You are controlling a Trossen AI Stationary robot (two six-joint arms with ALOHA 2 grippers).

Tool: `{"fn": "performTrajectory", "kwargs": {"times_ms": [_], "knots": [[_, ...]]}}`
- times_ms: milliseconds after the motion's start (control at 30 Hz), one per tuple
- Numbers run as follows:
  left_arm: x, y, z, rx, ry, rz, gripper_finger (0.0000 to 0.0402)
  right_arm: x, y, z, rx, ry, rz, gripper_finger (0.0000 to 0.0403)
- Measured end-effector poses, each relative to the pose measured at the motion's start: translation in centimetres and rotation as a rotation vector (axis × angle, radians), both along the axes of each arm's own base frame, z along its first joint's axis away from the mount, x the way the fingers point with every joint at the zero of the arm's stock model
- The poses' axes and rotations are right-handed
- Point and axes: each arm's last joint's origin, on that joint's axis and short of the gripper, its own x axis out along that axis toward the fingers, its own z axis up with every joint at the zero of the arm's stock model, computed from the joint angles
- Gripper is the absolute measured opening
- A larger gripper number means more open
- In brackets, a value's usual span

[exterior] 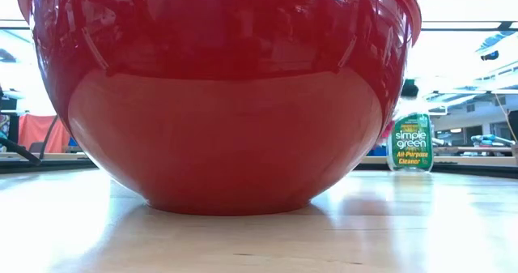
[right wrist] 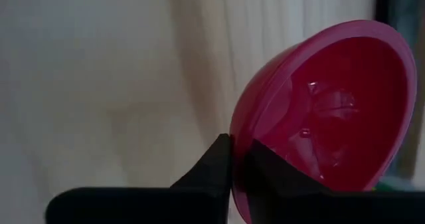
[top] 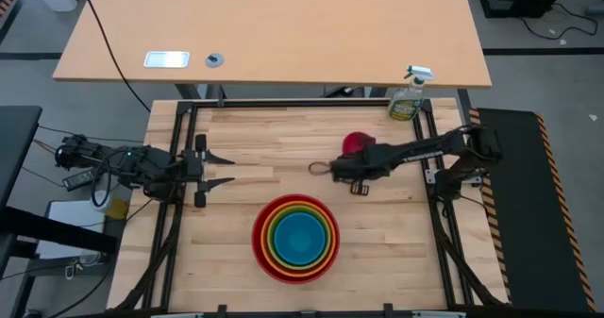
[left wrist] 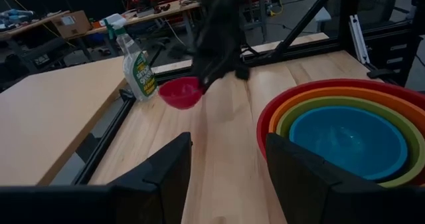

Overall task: Nest bowls inside each other
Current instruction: Stack the small red bowl into the blue bowl

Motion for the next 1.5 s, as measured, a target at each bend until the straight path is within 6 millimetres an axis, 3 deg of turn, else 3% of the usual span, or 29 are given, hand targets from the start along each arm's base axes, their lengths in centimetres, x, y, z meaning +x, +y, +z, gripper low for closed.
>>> {"fn": "performTrajectory", "kwargs": {"times_ms": [200, 300, 533, 700, 1000, 1200, 1500], "knots": [[0.0, 0.0, 0.0, -0.002, -0.001, 0.001, 0.0196, 2.3, 6.9, 4.9, 0.028, -0.243, 0.169, 0.0028], [0.0, 0.0, 0.1, -0.01, -0.006, 0.002, 0.0196, 3.2, 10.5, 6.2, 0.065, -0.377, 0.273, 0.0029], [0.1, 0.0, 0.1, -0.021, -0.016, 0.004, 0.0196, 7.0, 18.7, 5.5, 0.029, -0.386, 0.534, 0.0036], [0.1, 0.0, 0.1, -0.022, -0.015, 0.003, 0.0196, 9.8, 22.6, 4.5, 0.04, -0.352, 0.661, 0.0037], [0.1, 0.0, 0.3, -0.028, -0.032, 0.004, 0.0196, 11.4, 23.7, -0.1, 0.078, -0.087, 0.677, 0.0039], [0.1, 0.0, 0.3, -0.026, -0.032, 0.003, 0.0196, 11.7, 23.4, -1.3, 0.147, -0.05, 0.665, 0.0048], [0.1, 0.0, 0.4, -0.03, -0.047, 0.003, 0.0196, 12.4, 21.5, -0.9, 0.237, -0.034, 0.583, 0.0161]]}}
